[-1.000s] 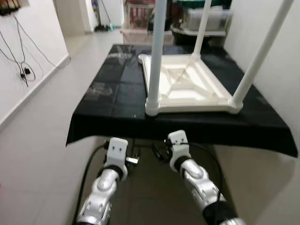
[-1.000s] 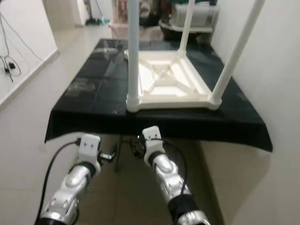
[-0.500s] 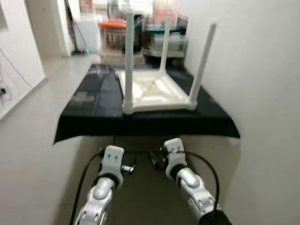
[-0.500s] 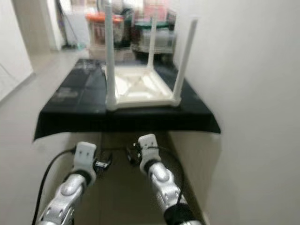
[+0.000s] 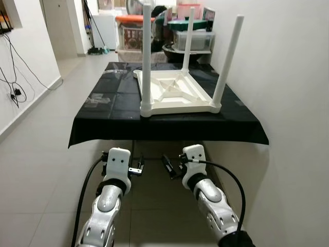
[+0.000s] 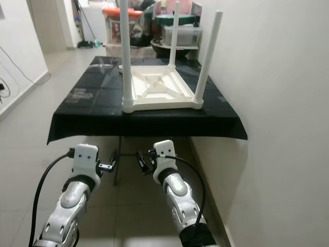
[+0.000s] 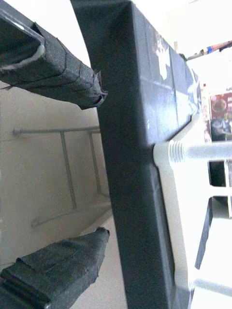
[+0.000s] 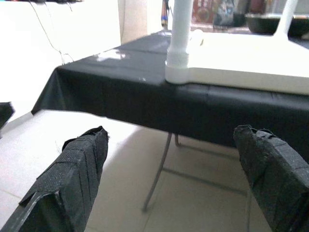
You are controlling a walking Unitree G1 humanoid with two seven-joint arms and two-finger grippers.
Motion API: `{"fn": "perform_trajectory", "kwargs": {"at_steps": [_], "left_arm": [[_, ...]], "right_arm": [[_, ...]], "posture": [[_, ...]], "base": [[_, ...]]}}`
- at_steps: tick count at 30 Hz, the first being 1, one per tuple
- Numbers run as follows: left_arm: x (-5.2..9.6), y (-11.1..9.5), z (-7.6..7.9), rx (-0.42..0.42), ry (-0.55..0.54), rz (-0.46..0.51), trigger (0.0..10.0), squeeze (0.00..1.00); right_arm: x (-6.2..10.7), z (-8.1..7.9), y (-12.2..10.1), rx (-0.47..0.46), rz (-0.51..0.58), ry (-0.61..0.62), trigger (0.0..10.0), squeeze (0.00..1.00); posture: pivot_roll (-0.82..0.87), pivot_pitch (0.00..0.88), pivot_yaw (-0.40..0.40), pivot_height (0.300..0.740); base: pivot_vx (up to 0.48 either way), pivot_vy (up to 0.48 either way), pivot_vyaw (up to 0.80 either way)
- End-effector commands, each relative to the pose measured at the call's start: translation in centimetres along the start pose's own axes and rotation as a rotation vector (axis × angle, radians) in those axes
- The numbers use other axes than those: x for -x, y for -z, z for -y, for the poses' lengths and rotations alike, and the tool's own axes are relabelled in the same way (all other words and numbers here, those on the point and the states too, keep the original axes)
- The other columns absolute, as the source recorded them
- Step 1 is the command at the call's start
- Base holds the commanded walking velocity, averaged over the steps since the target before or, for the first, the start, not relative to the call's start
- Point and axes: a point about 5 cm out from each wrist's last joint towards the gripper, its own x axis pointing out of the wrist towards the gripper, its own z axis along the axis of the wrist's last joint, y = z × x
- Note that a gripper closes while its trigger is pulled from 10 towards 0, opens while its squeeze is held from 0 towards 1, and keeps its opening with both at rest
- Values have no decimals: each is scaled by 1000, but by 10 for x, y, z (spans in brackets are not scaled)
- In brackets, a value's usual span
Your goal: Building children table
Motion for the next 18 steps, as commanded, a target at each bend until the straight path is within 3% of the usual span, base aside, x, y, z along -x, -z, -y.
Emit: {"fn": "perform_trajectory", "kwargs": {"at_steps": [1,5,9,16,18], "left_arm": [[-3,-8,-6,-18,-24,22,10000,0],[-5,-16,-15,-33,-50,52,10000,0],[-5,-20,-21,-40,-73,62,10000,0],[-6,-25,-19,-42,-72,77,10000,0],[-6,-26,-19,-43,-73,79,10000,0]], "right_arm": [[-3,-2,-8,16,27,-12,10000,0],[-5,-4,-13,31,42,-31,10000,0],[-7,-1,-18,2,48,-2,10000,0],[-7,2,-20,8,52,12,10000,0],[-7,2,-20,20,50,5,10000,0]], "posture": [[78,0,-59,740],[83,0,-61,740],[87,0,-65,740],[89,0,-62,740],[85,0,-63,740]], "base": [[0,0,0],[0,0,673],[290,0,0],[307,0,0],[304,0,556]]}}
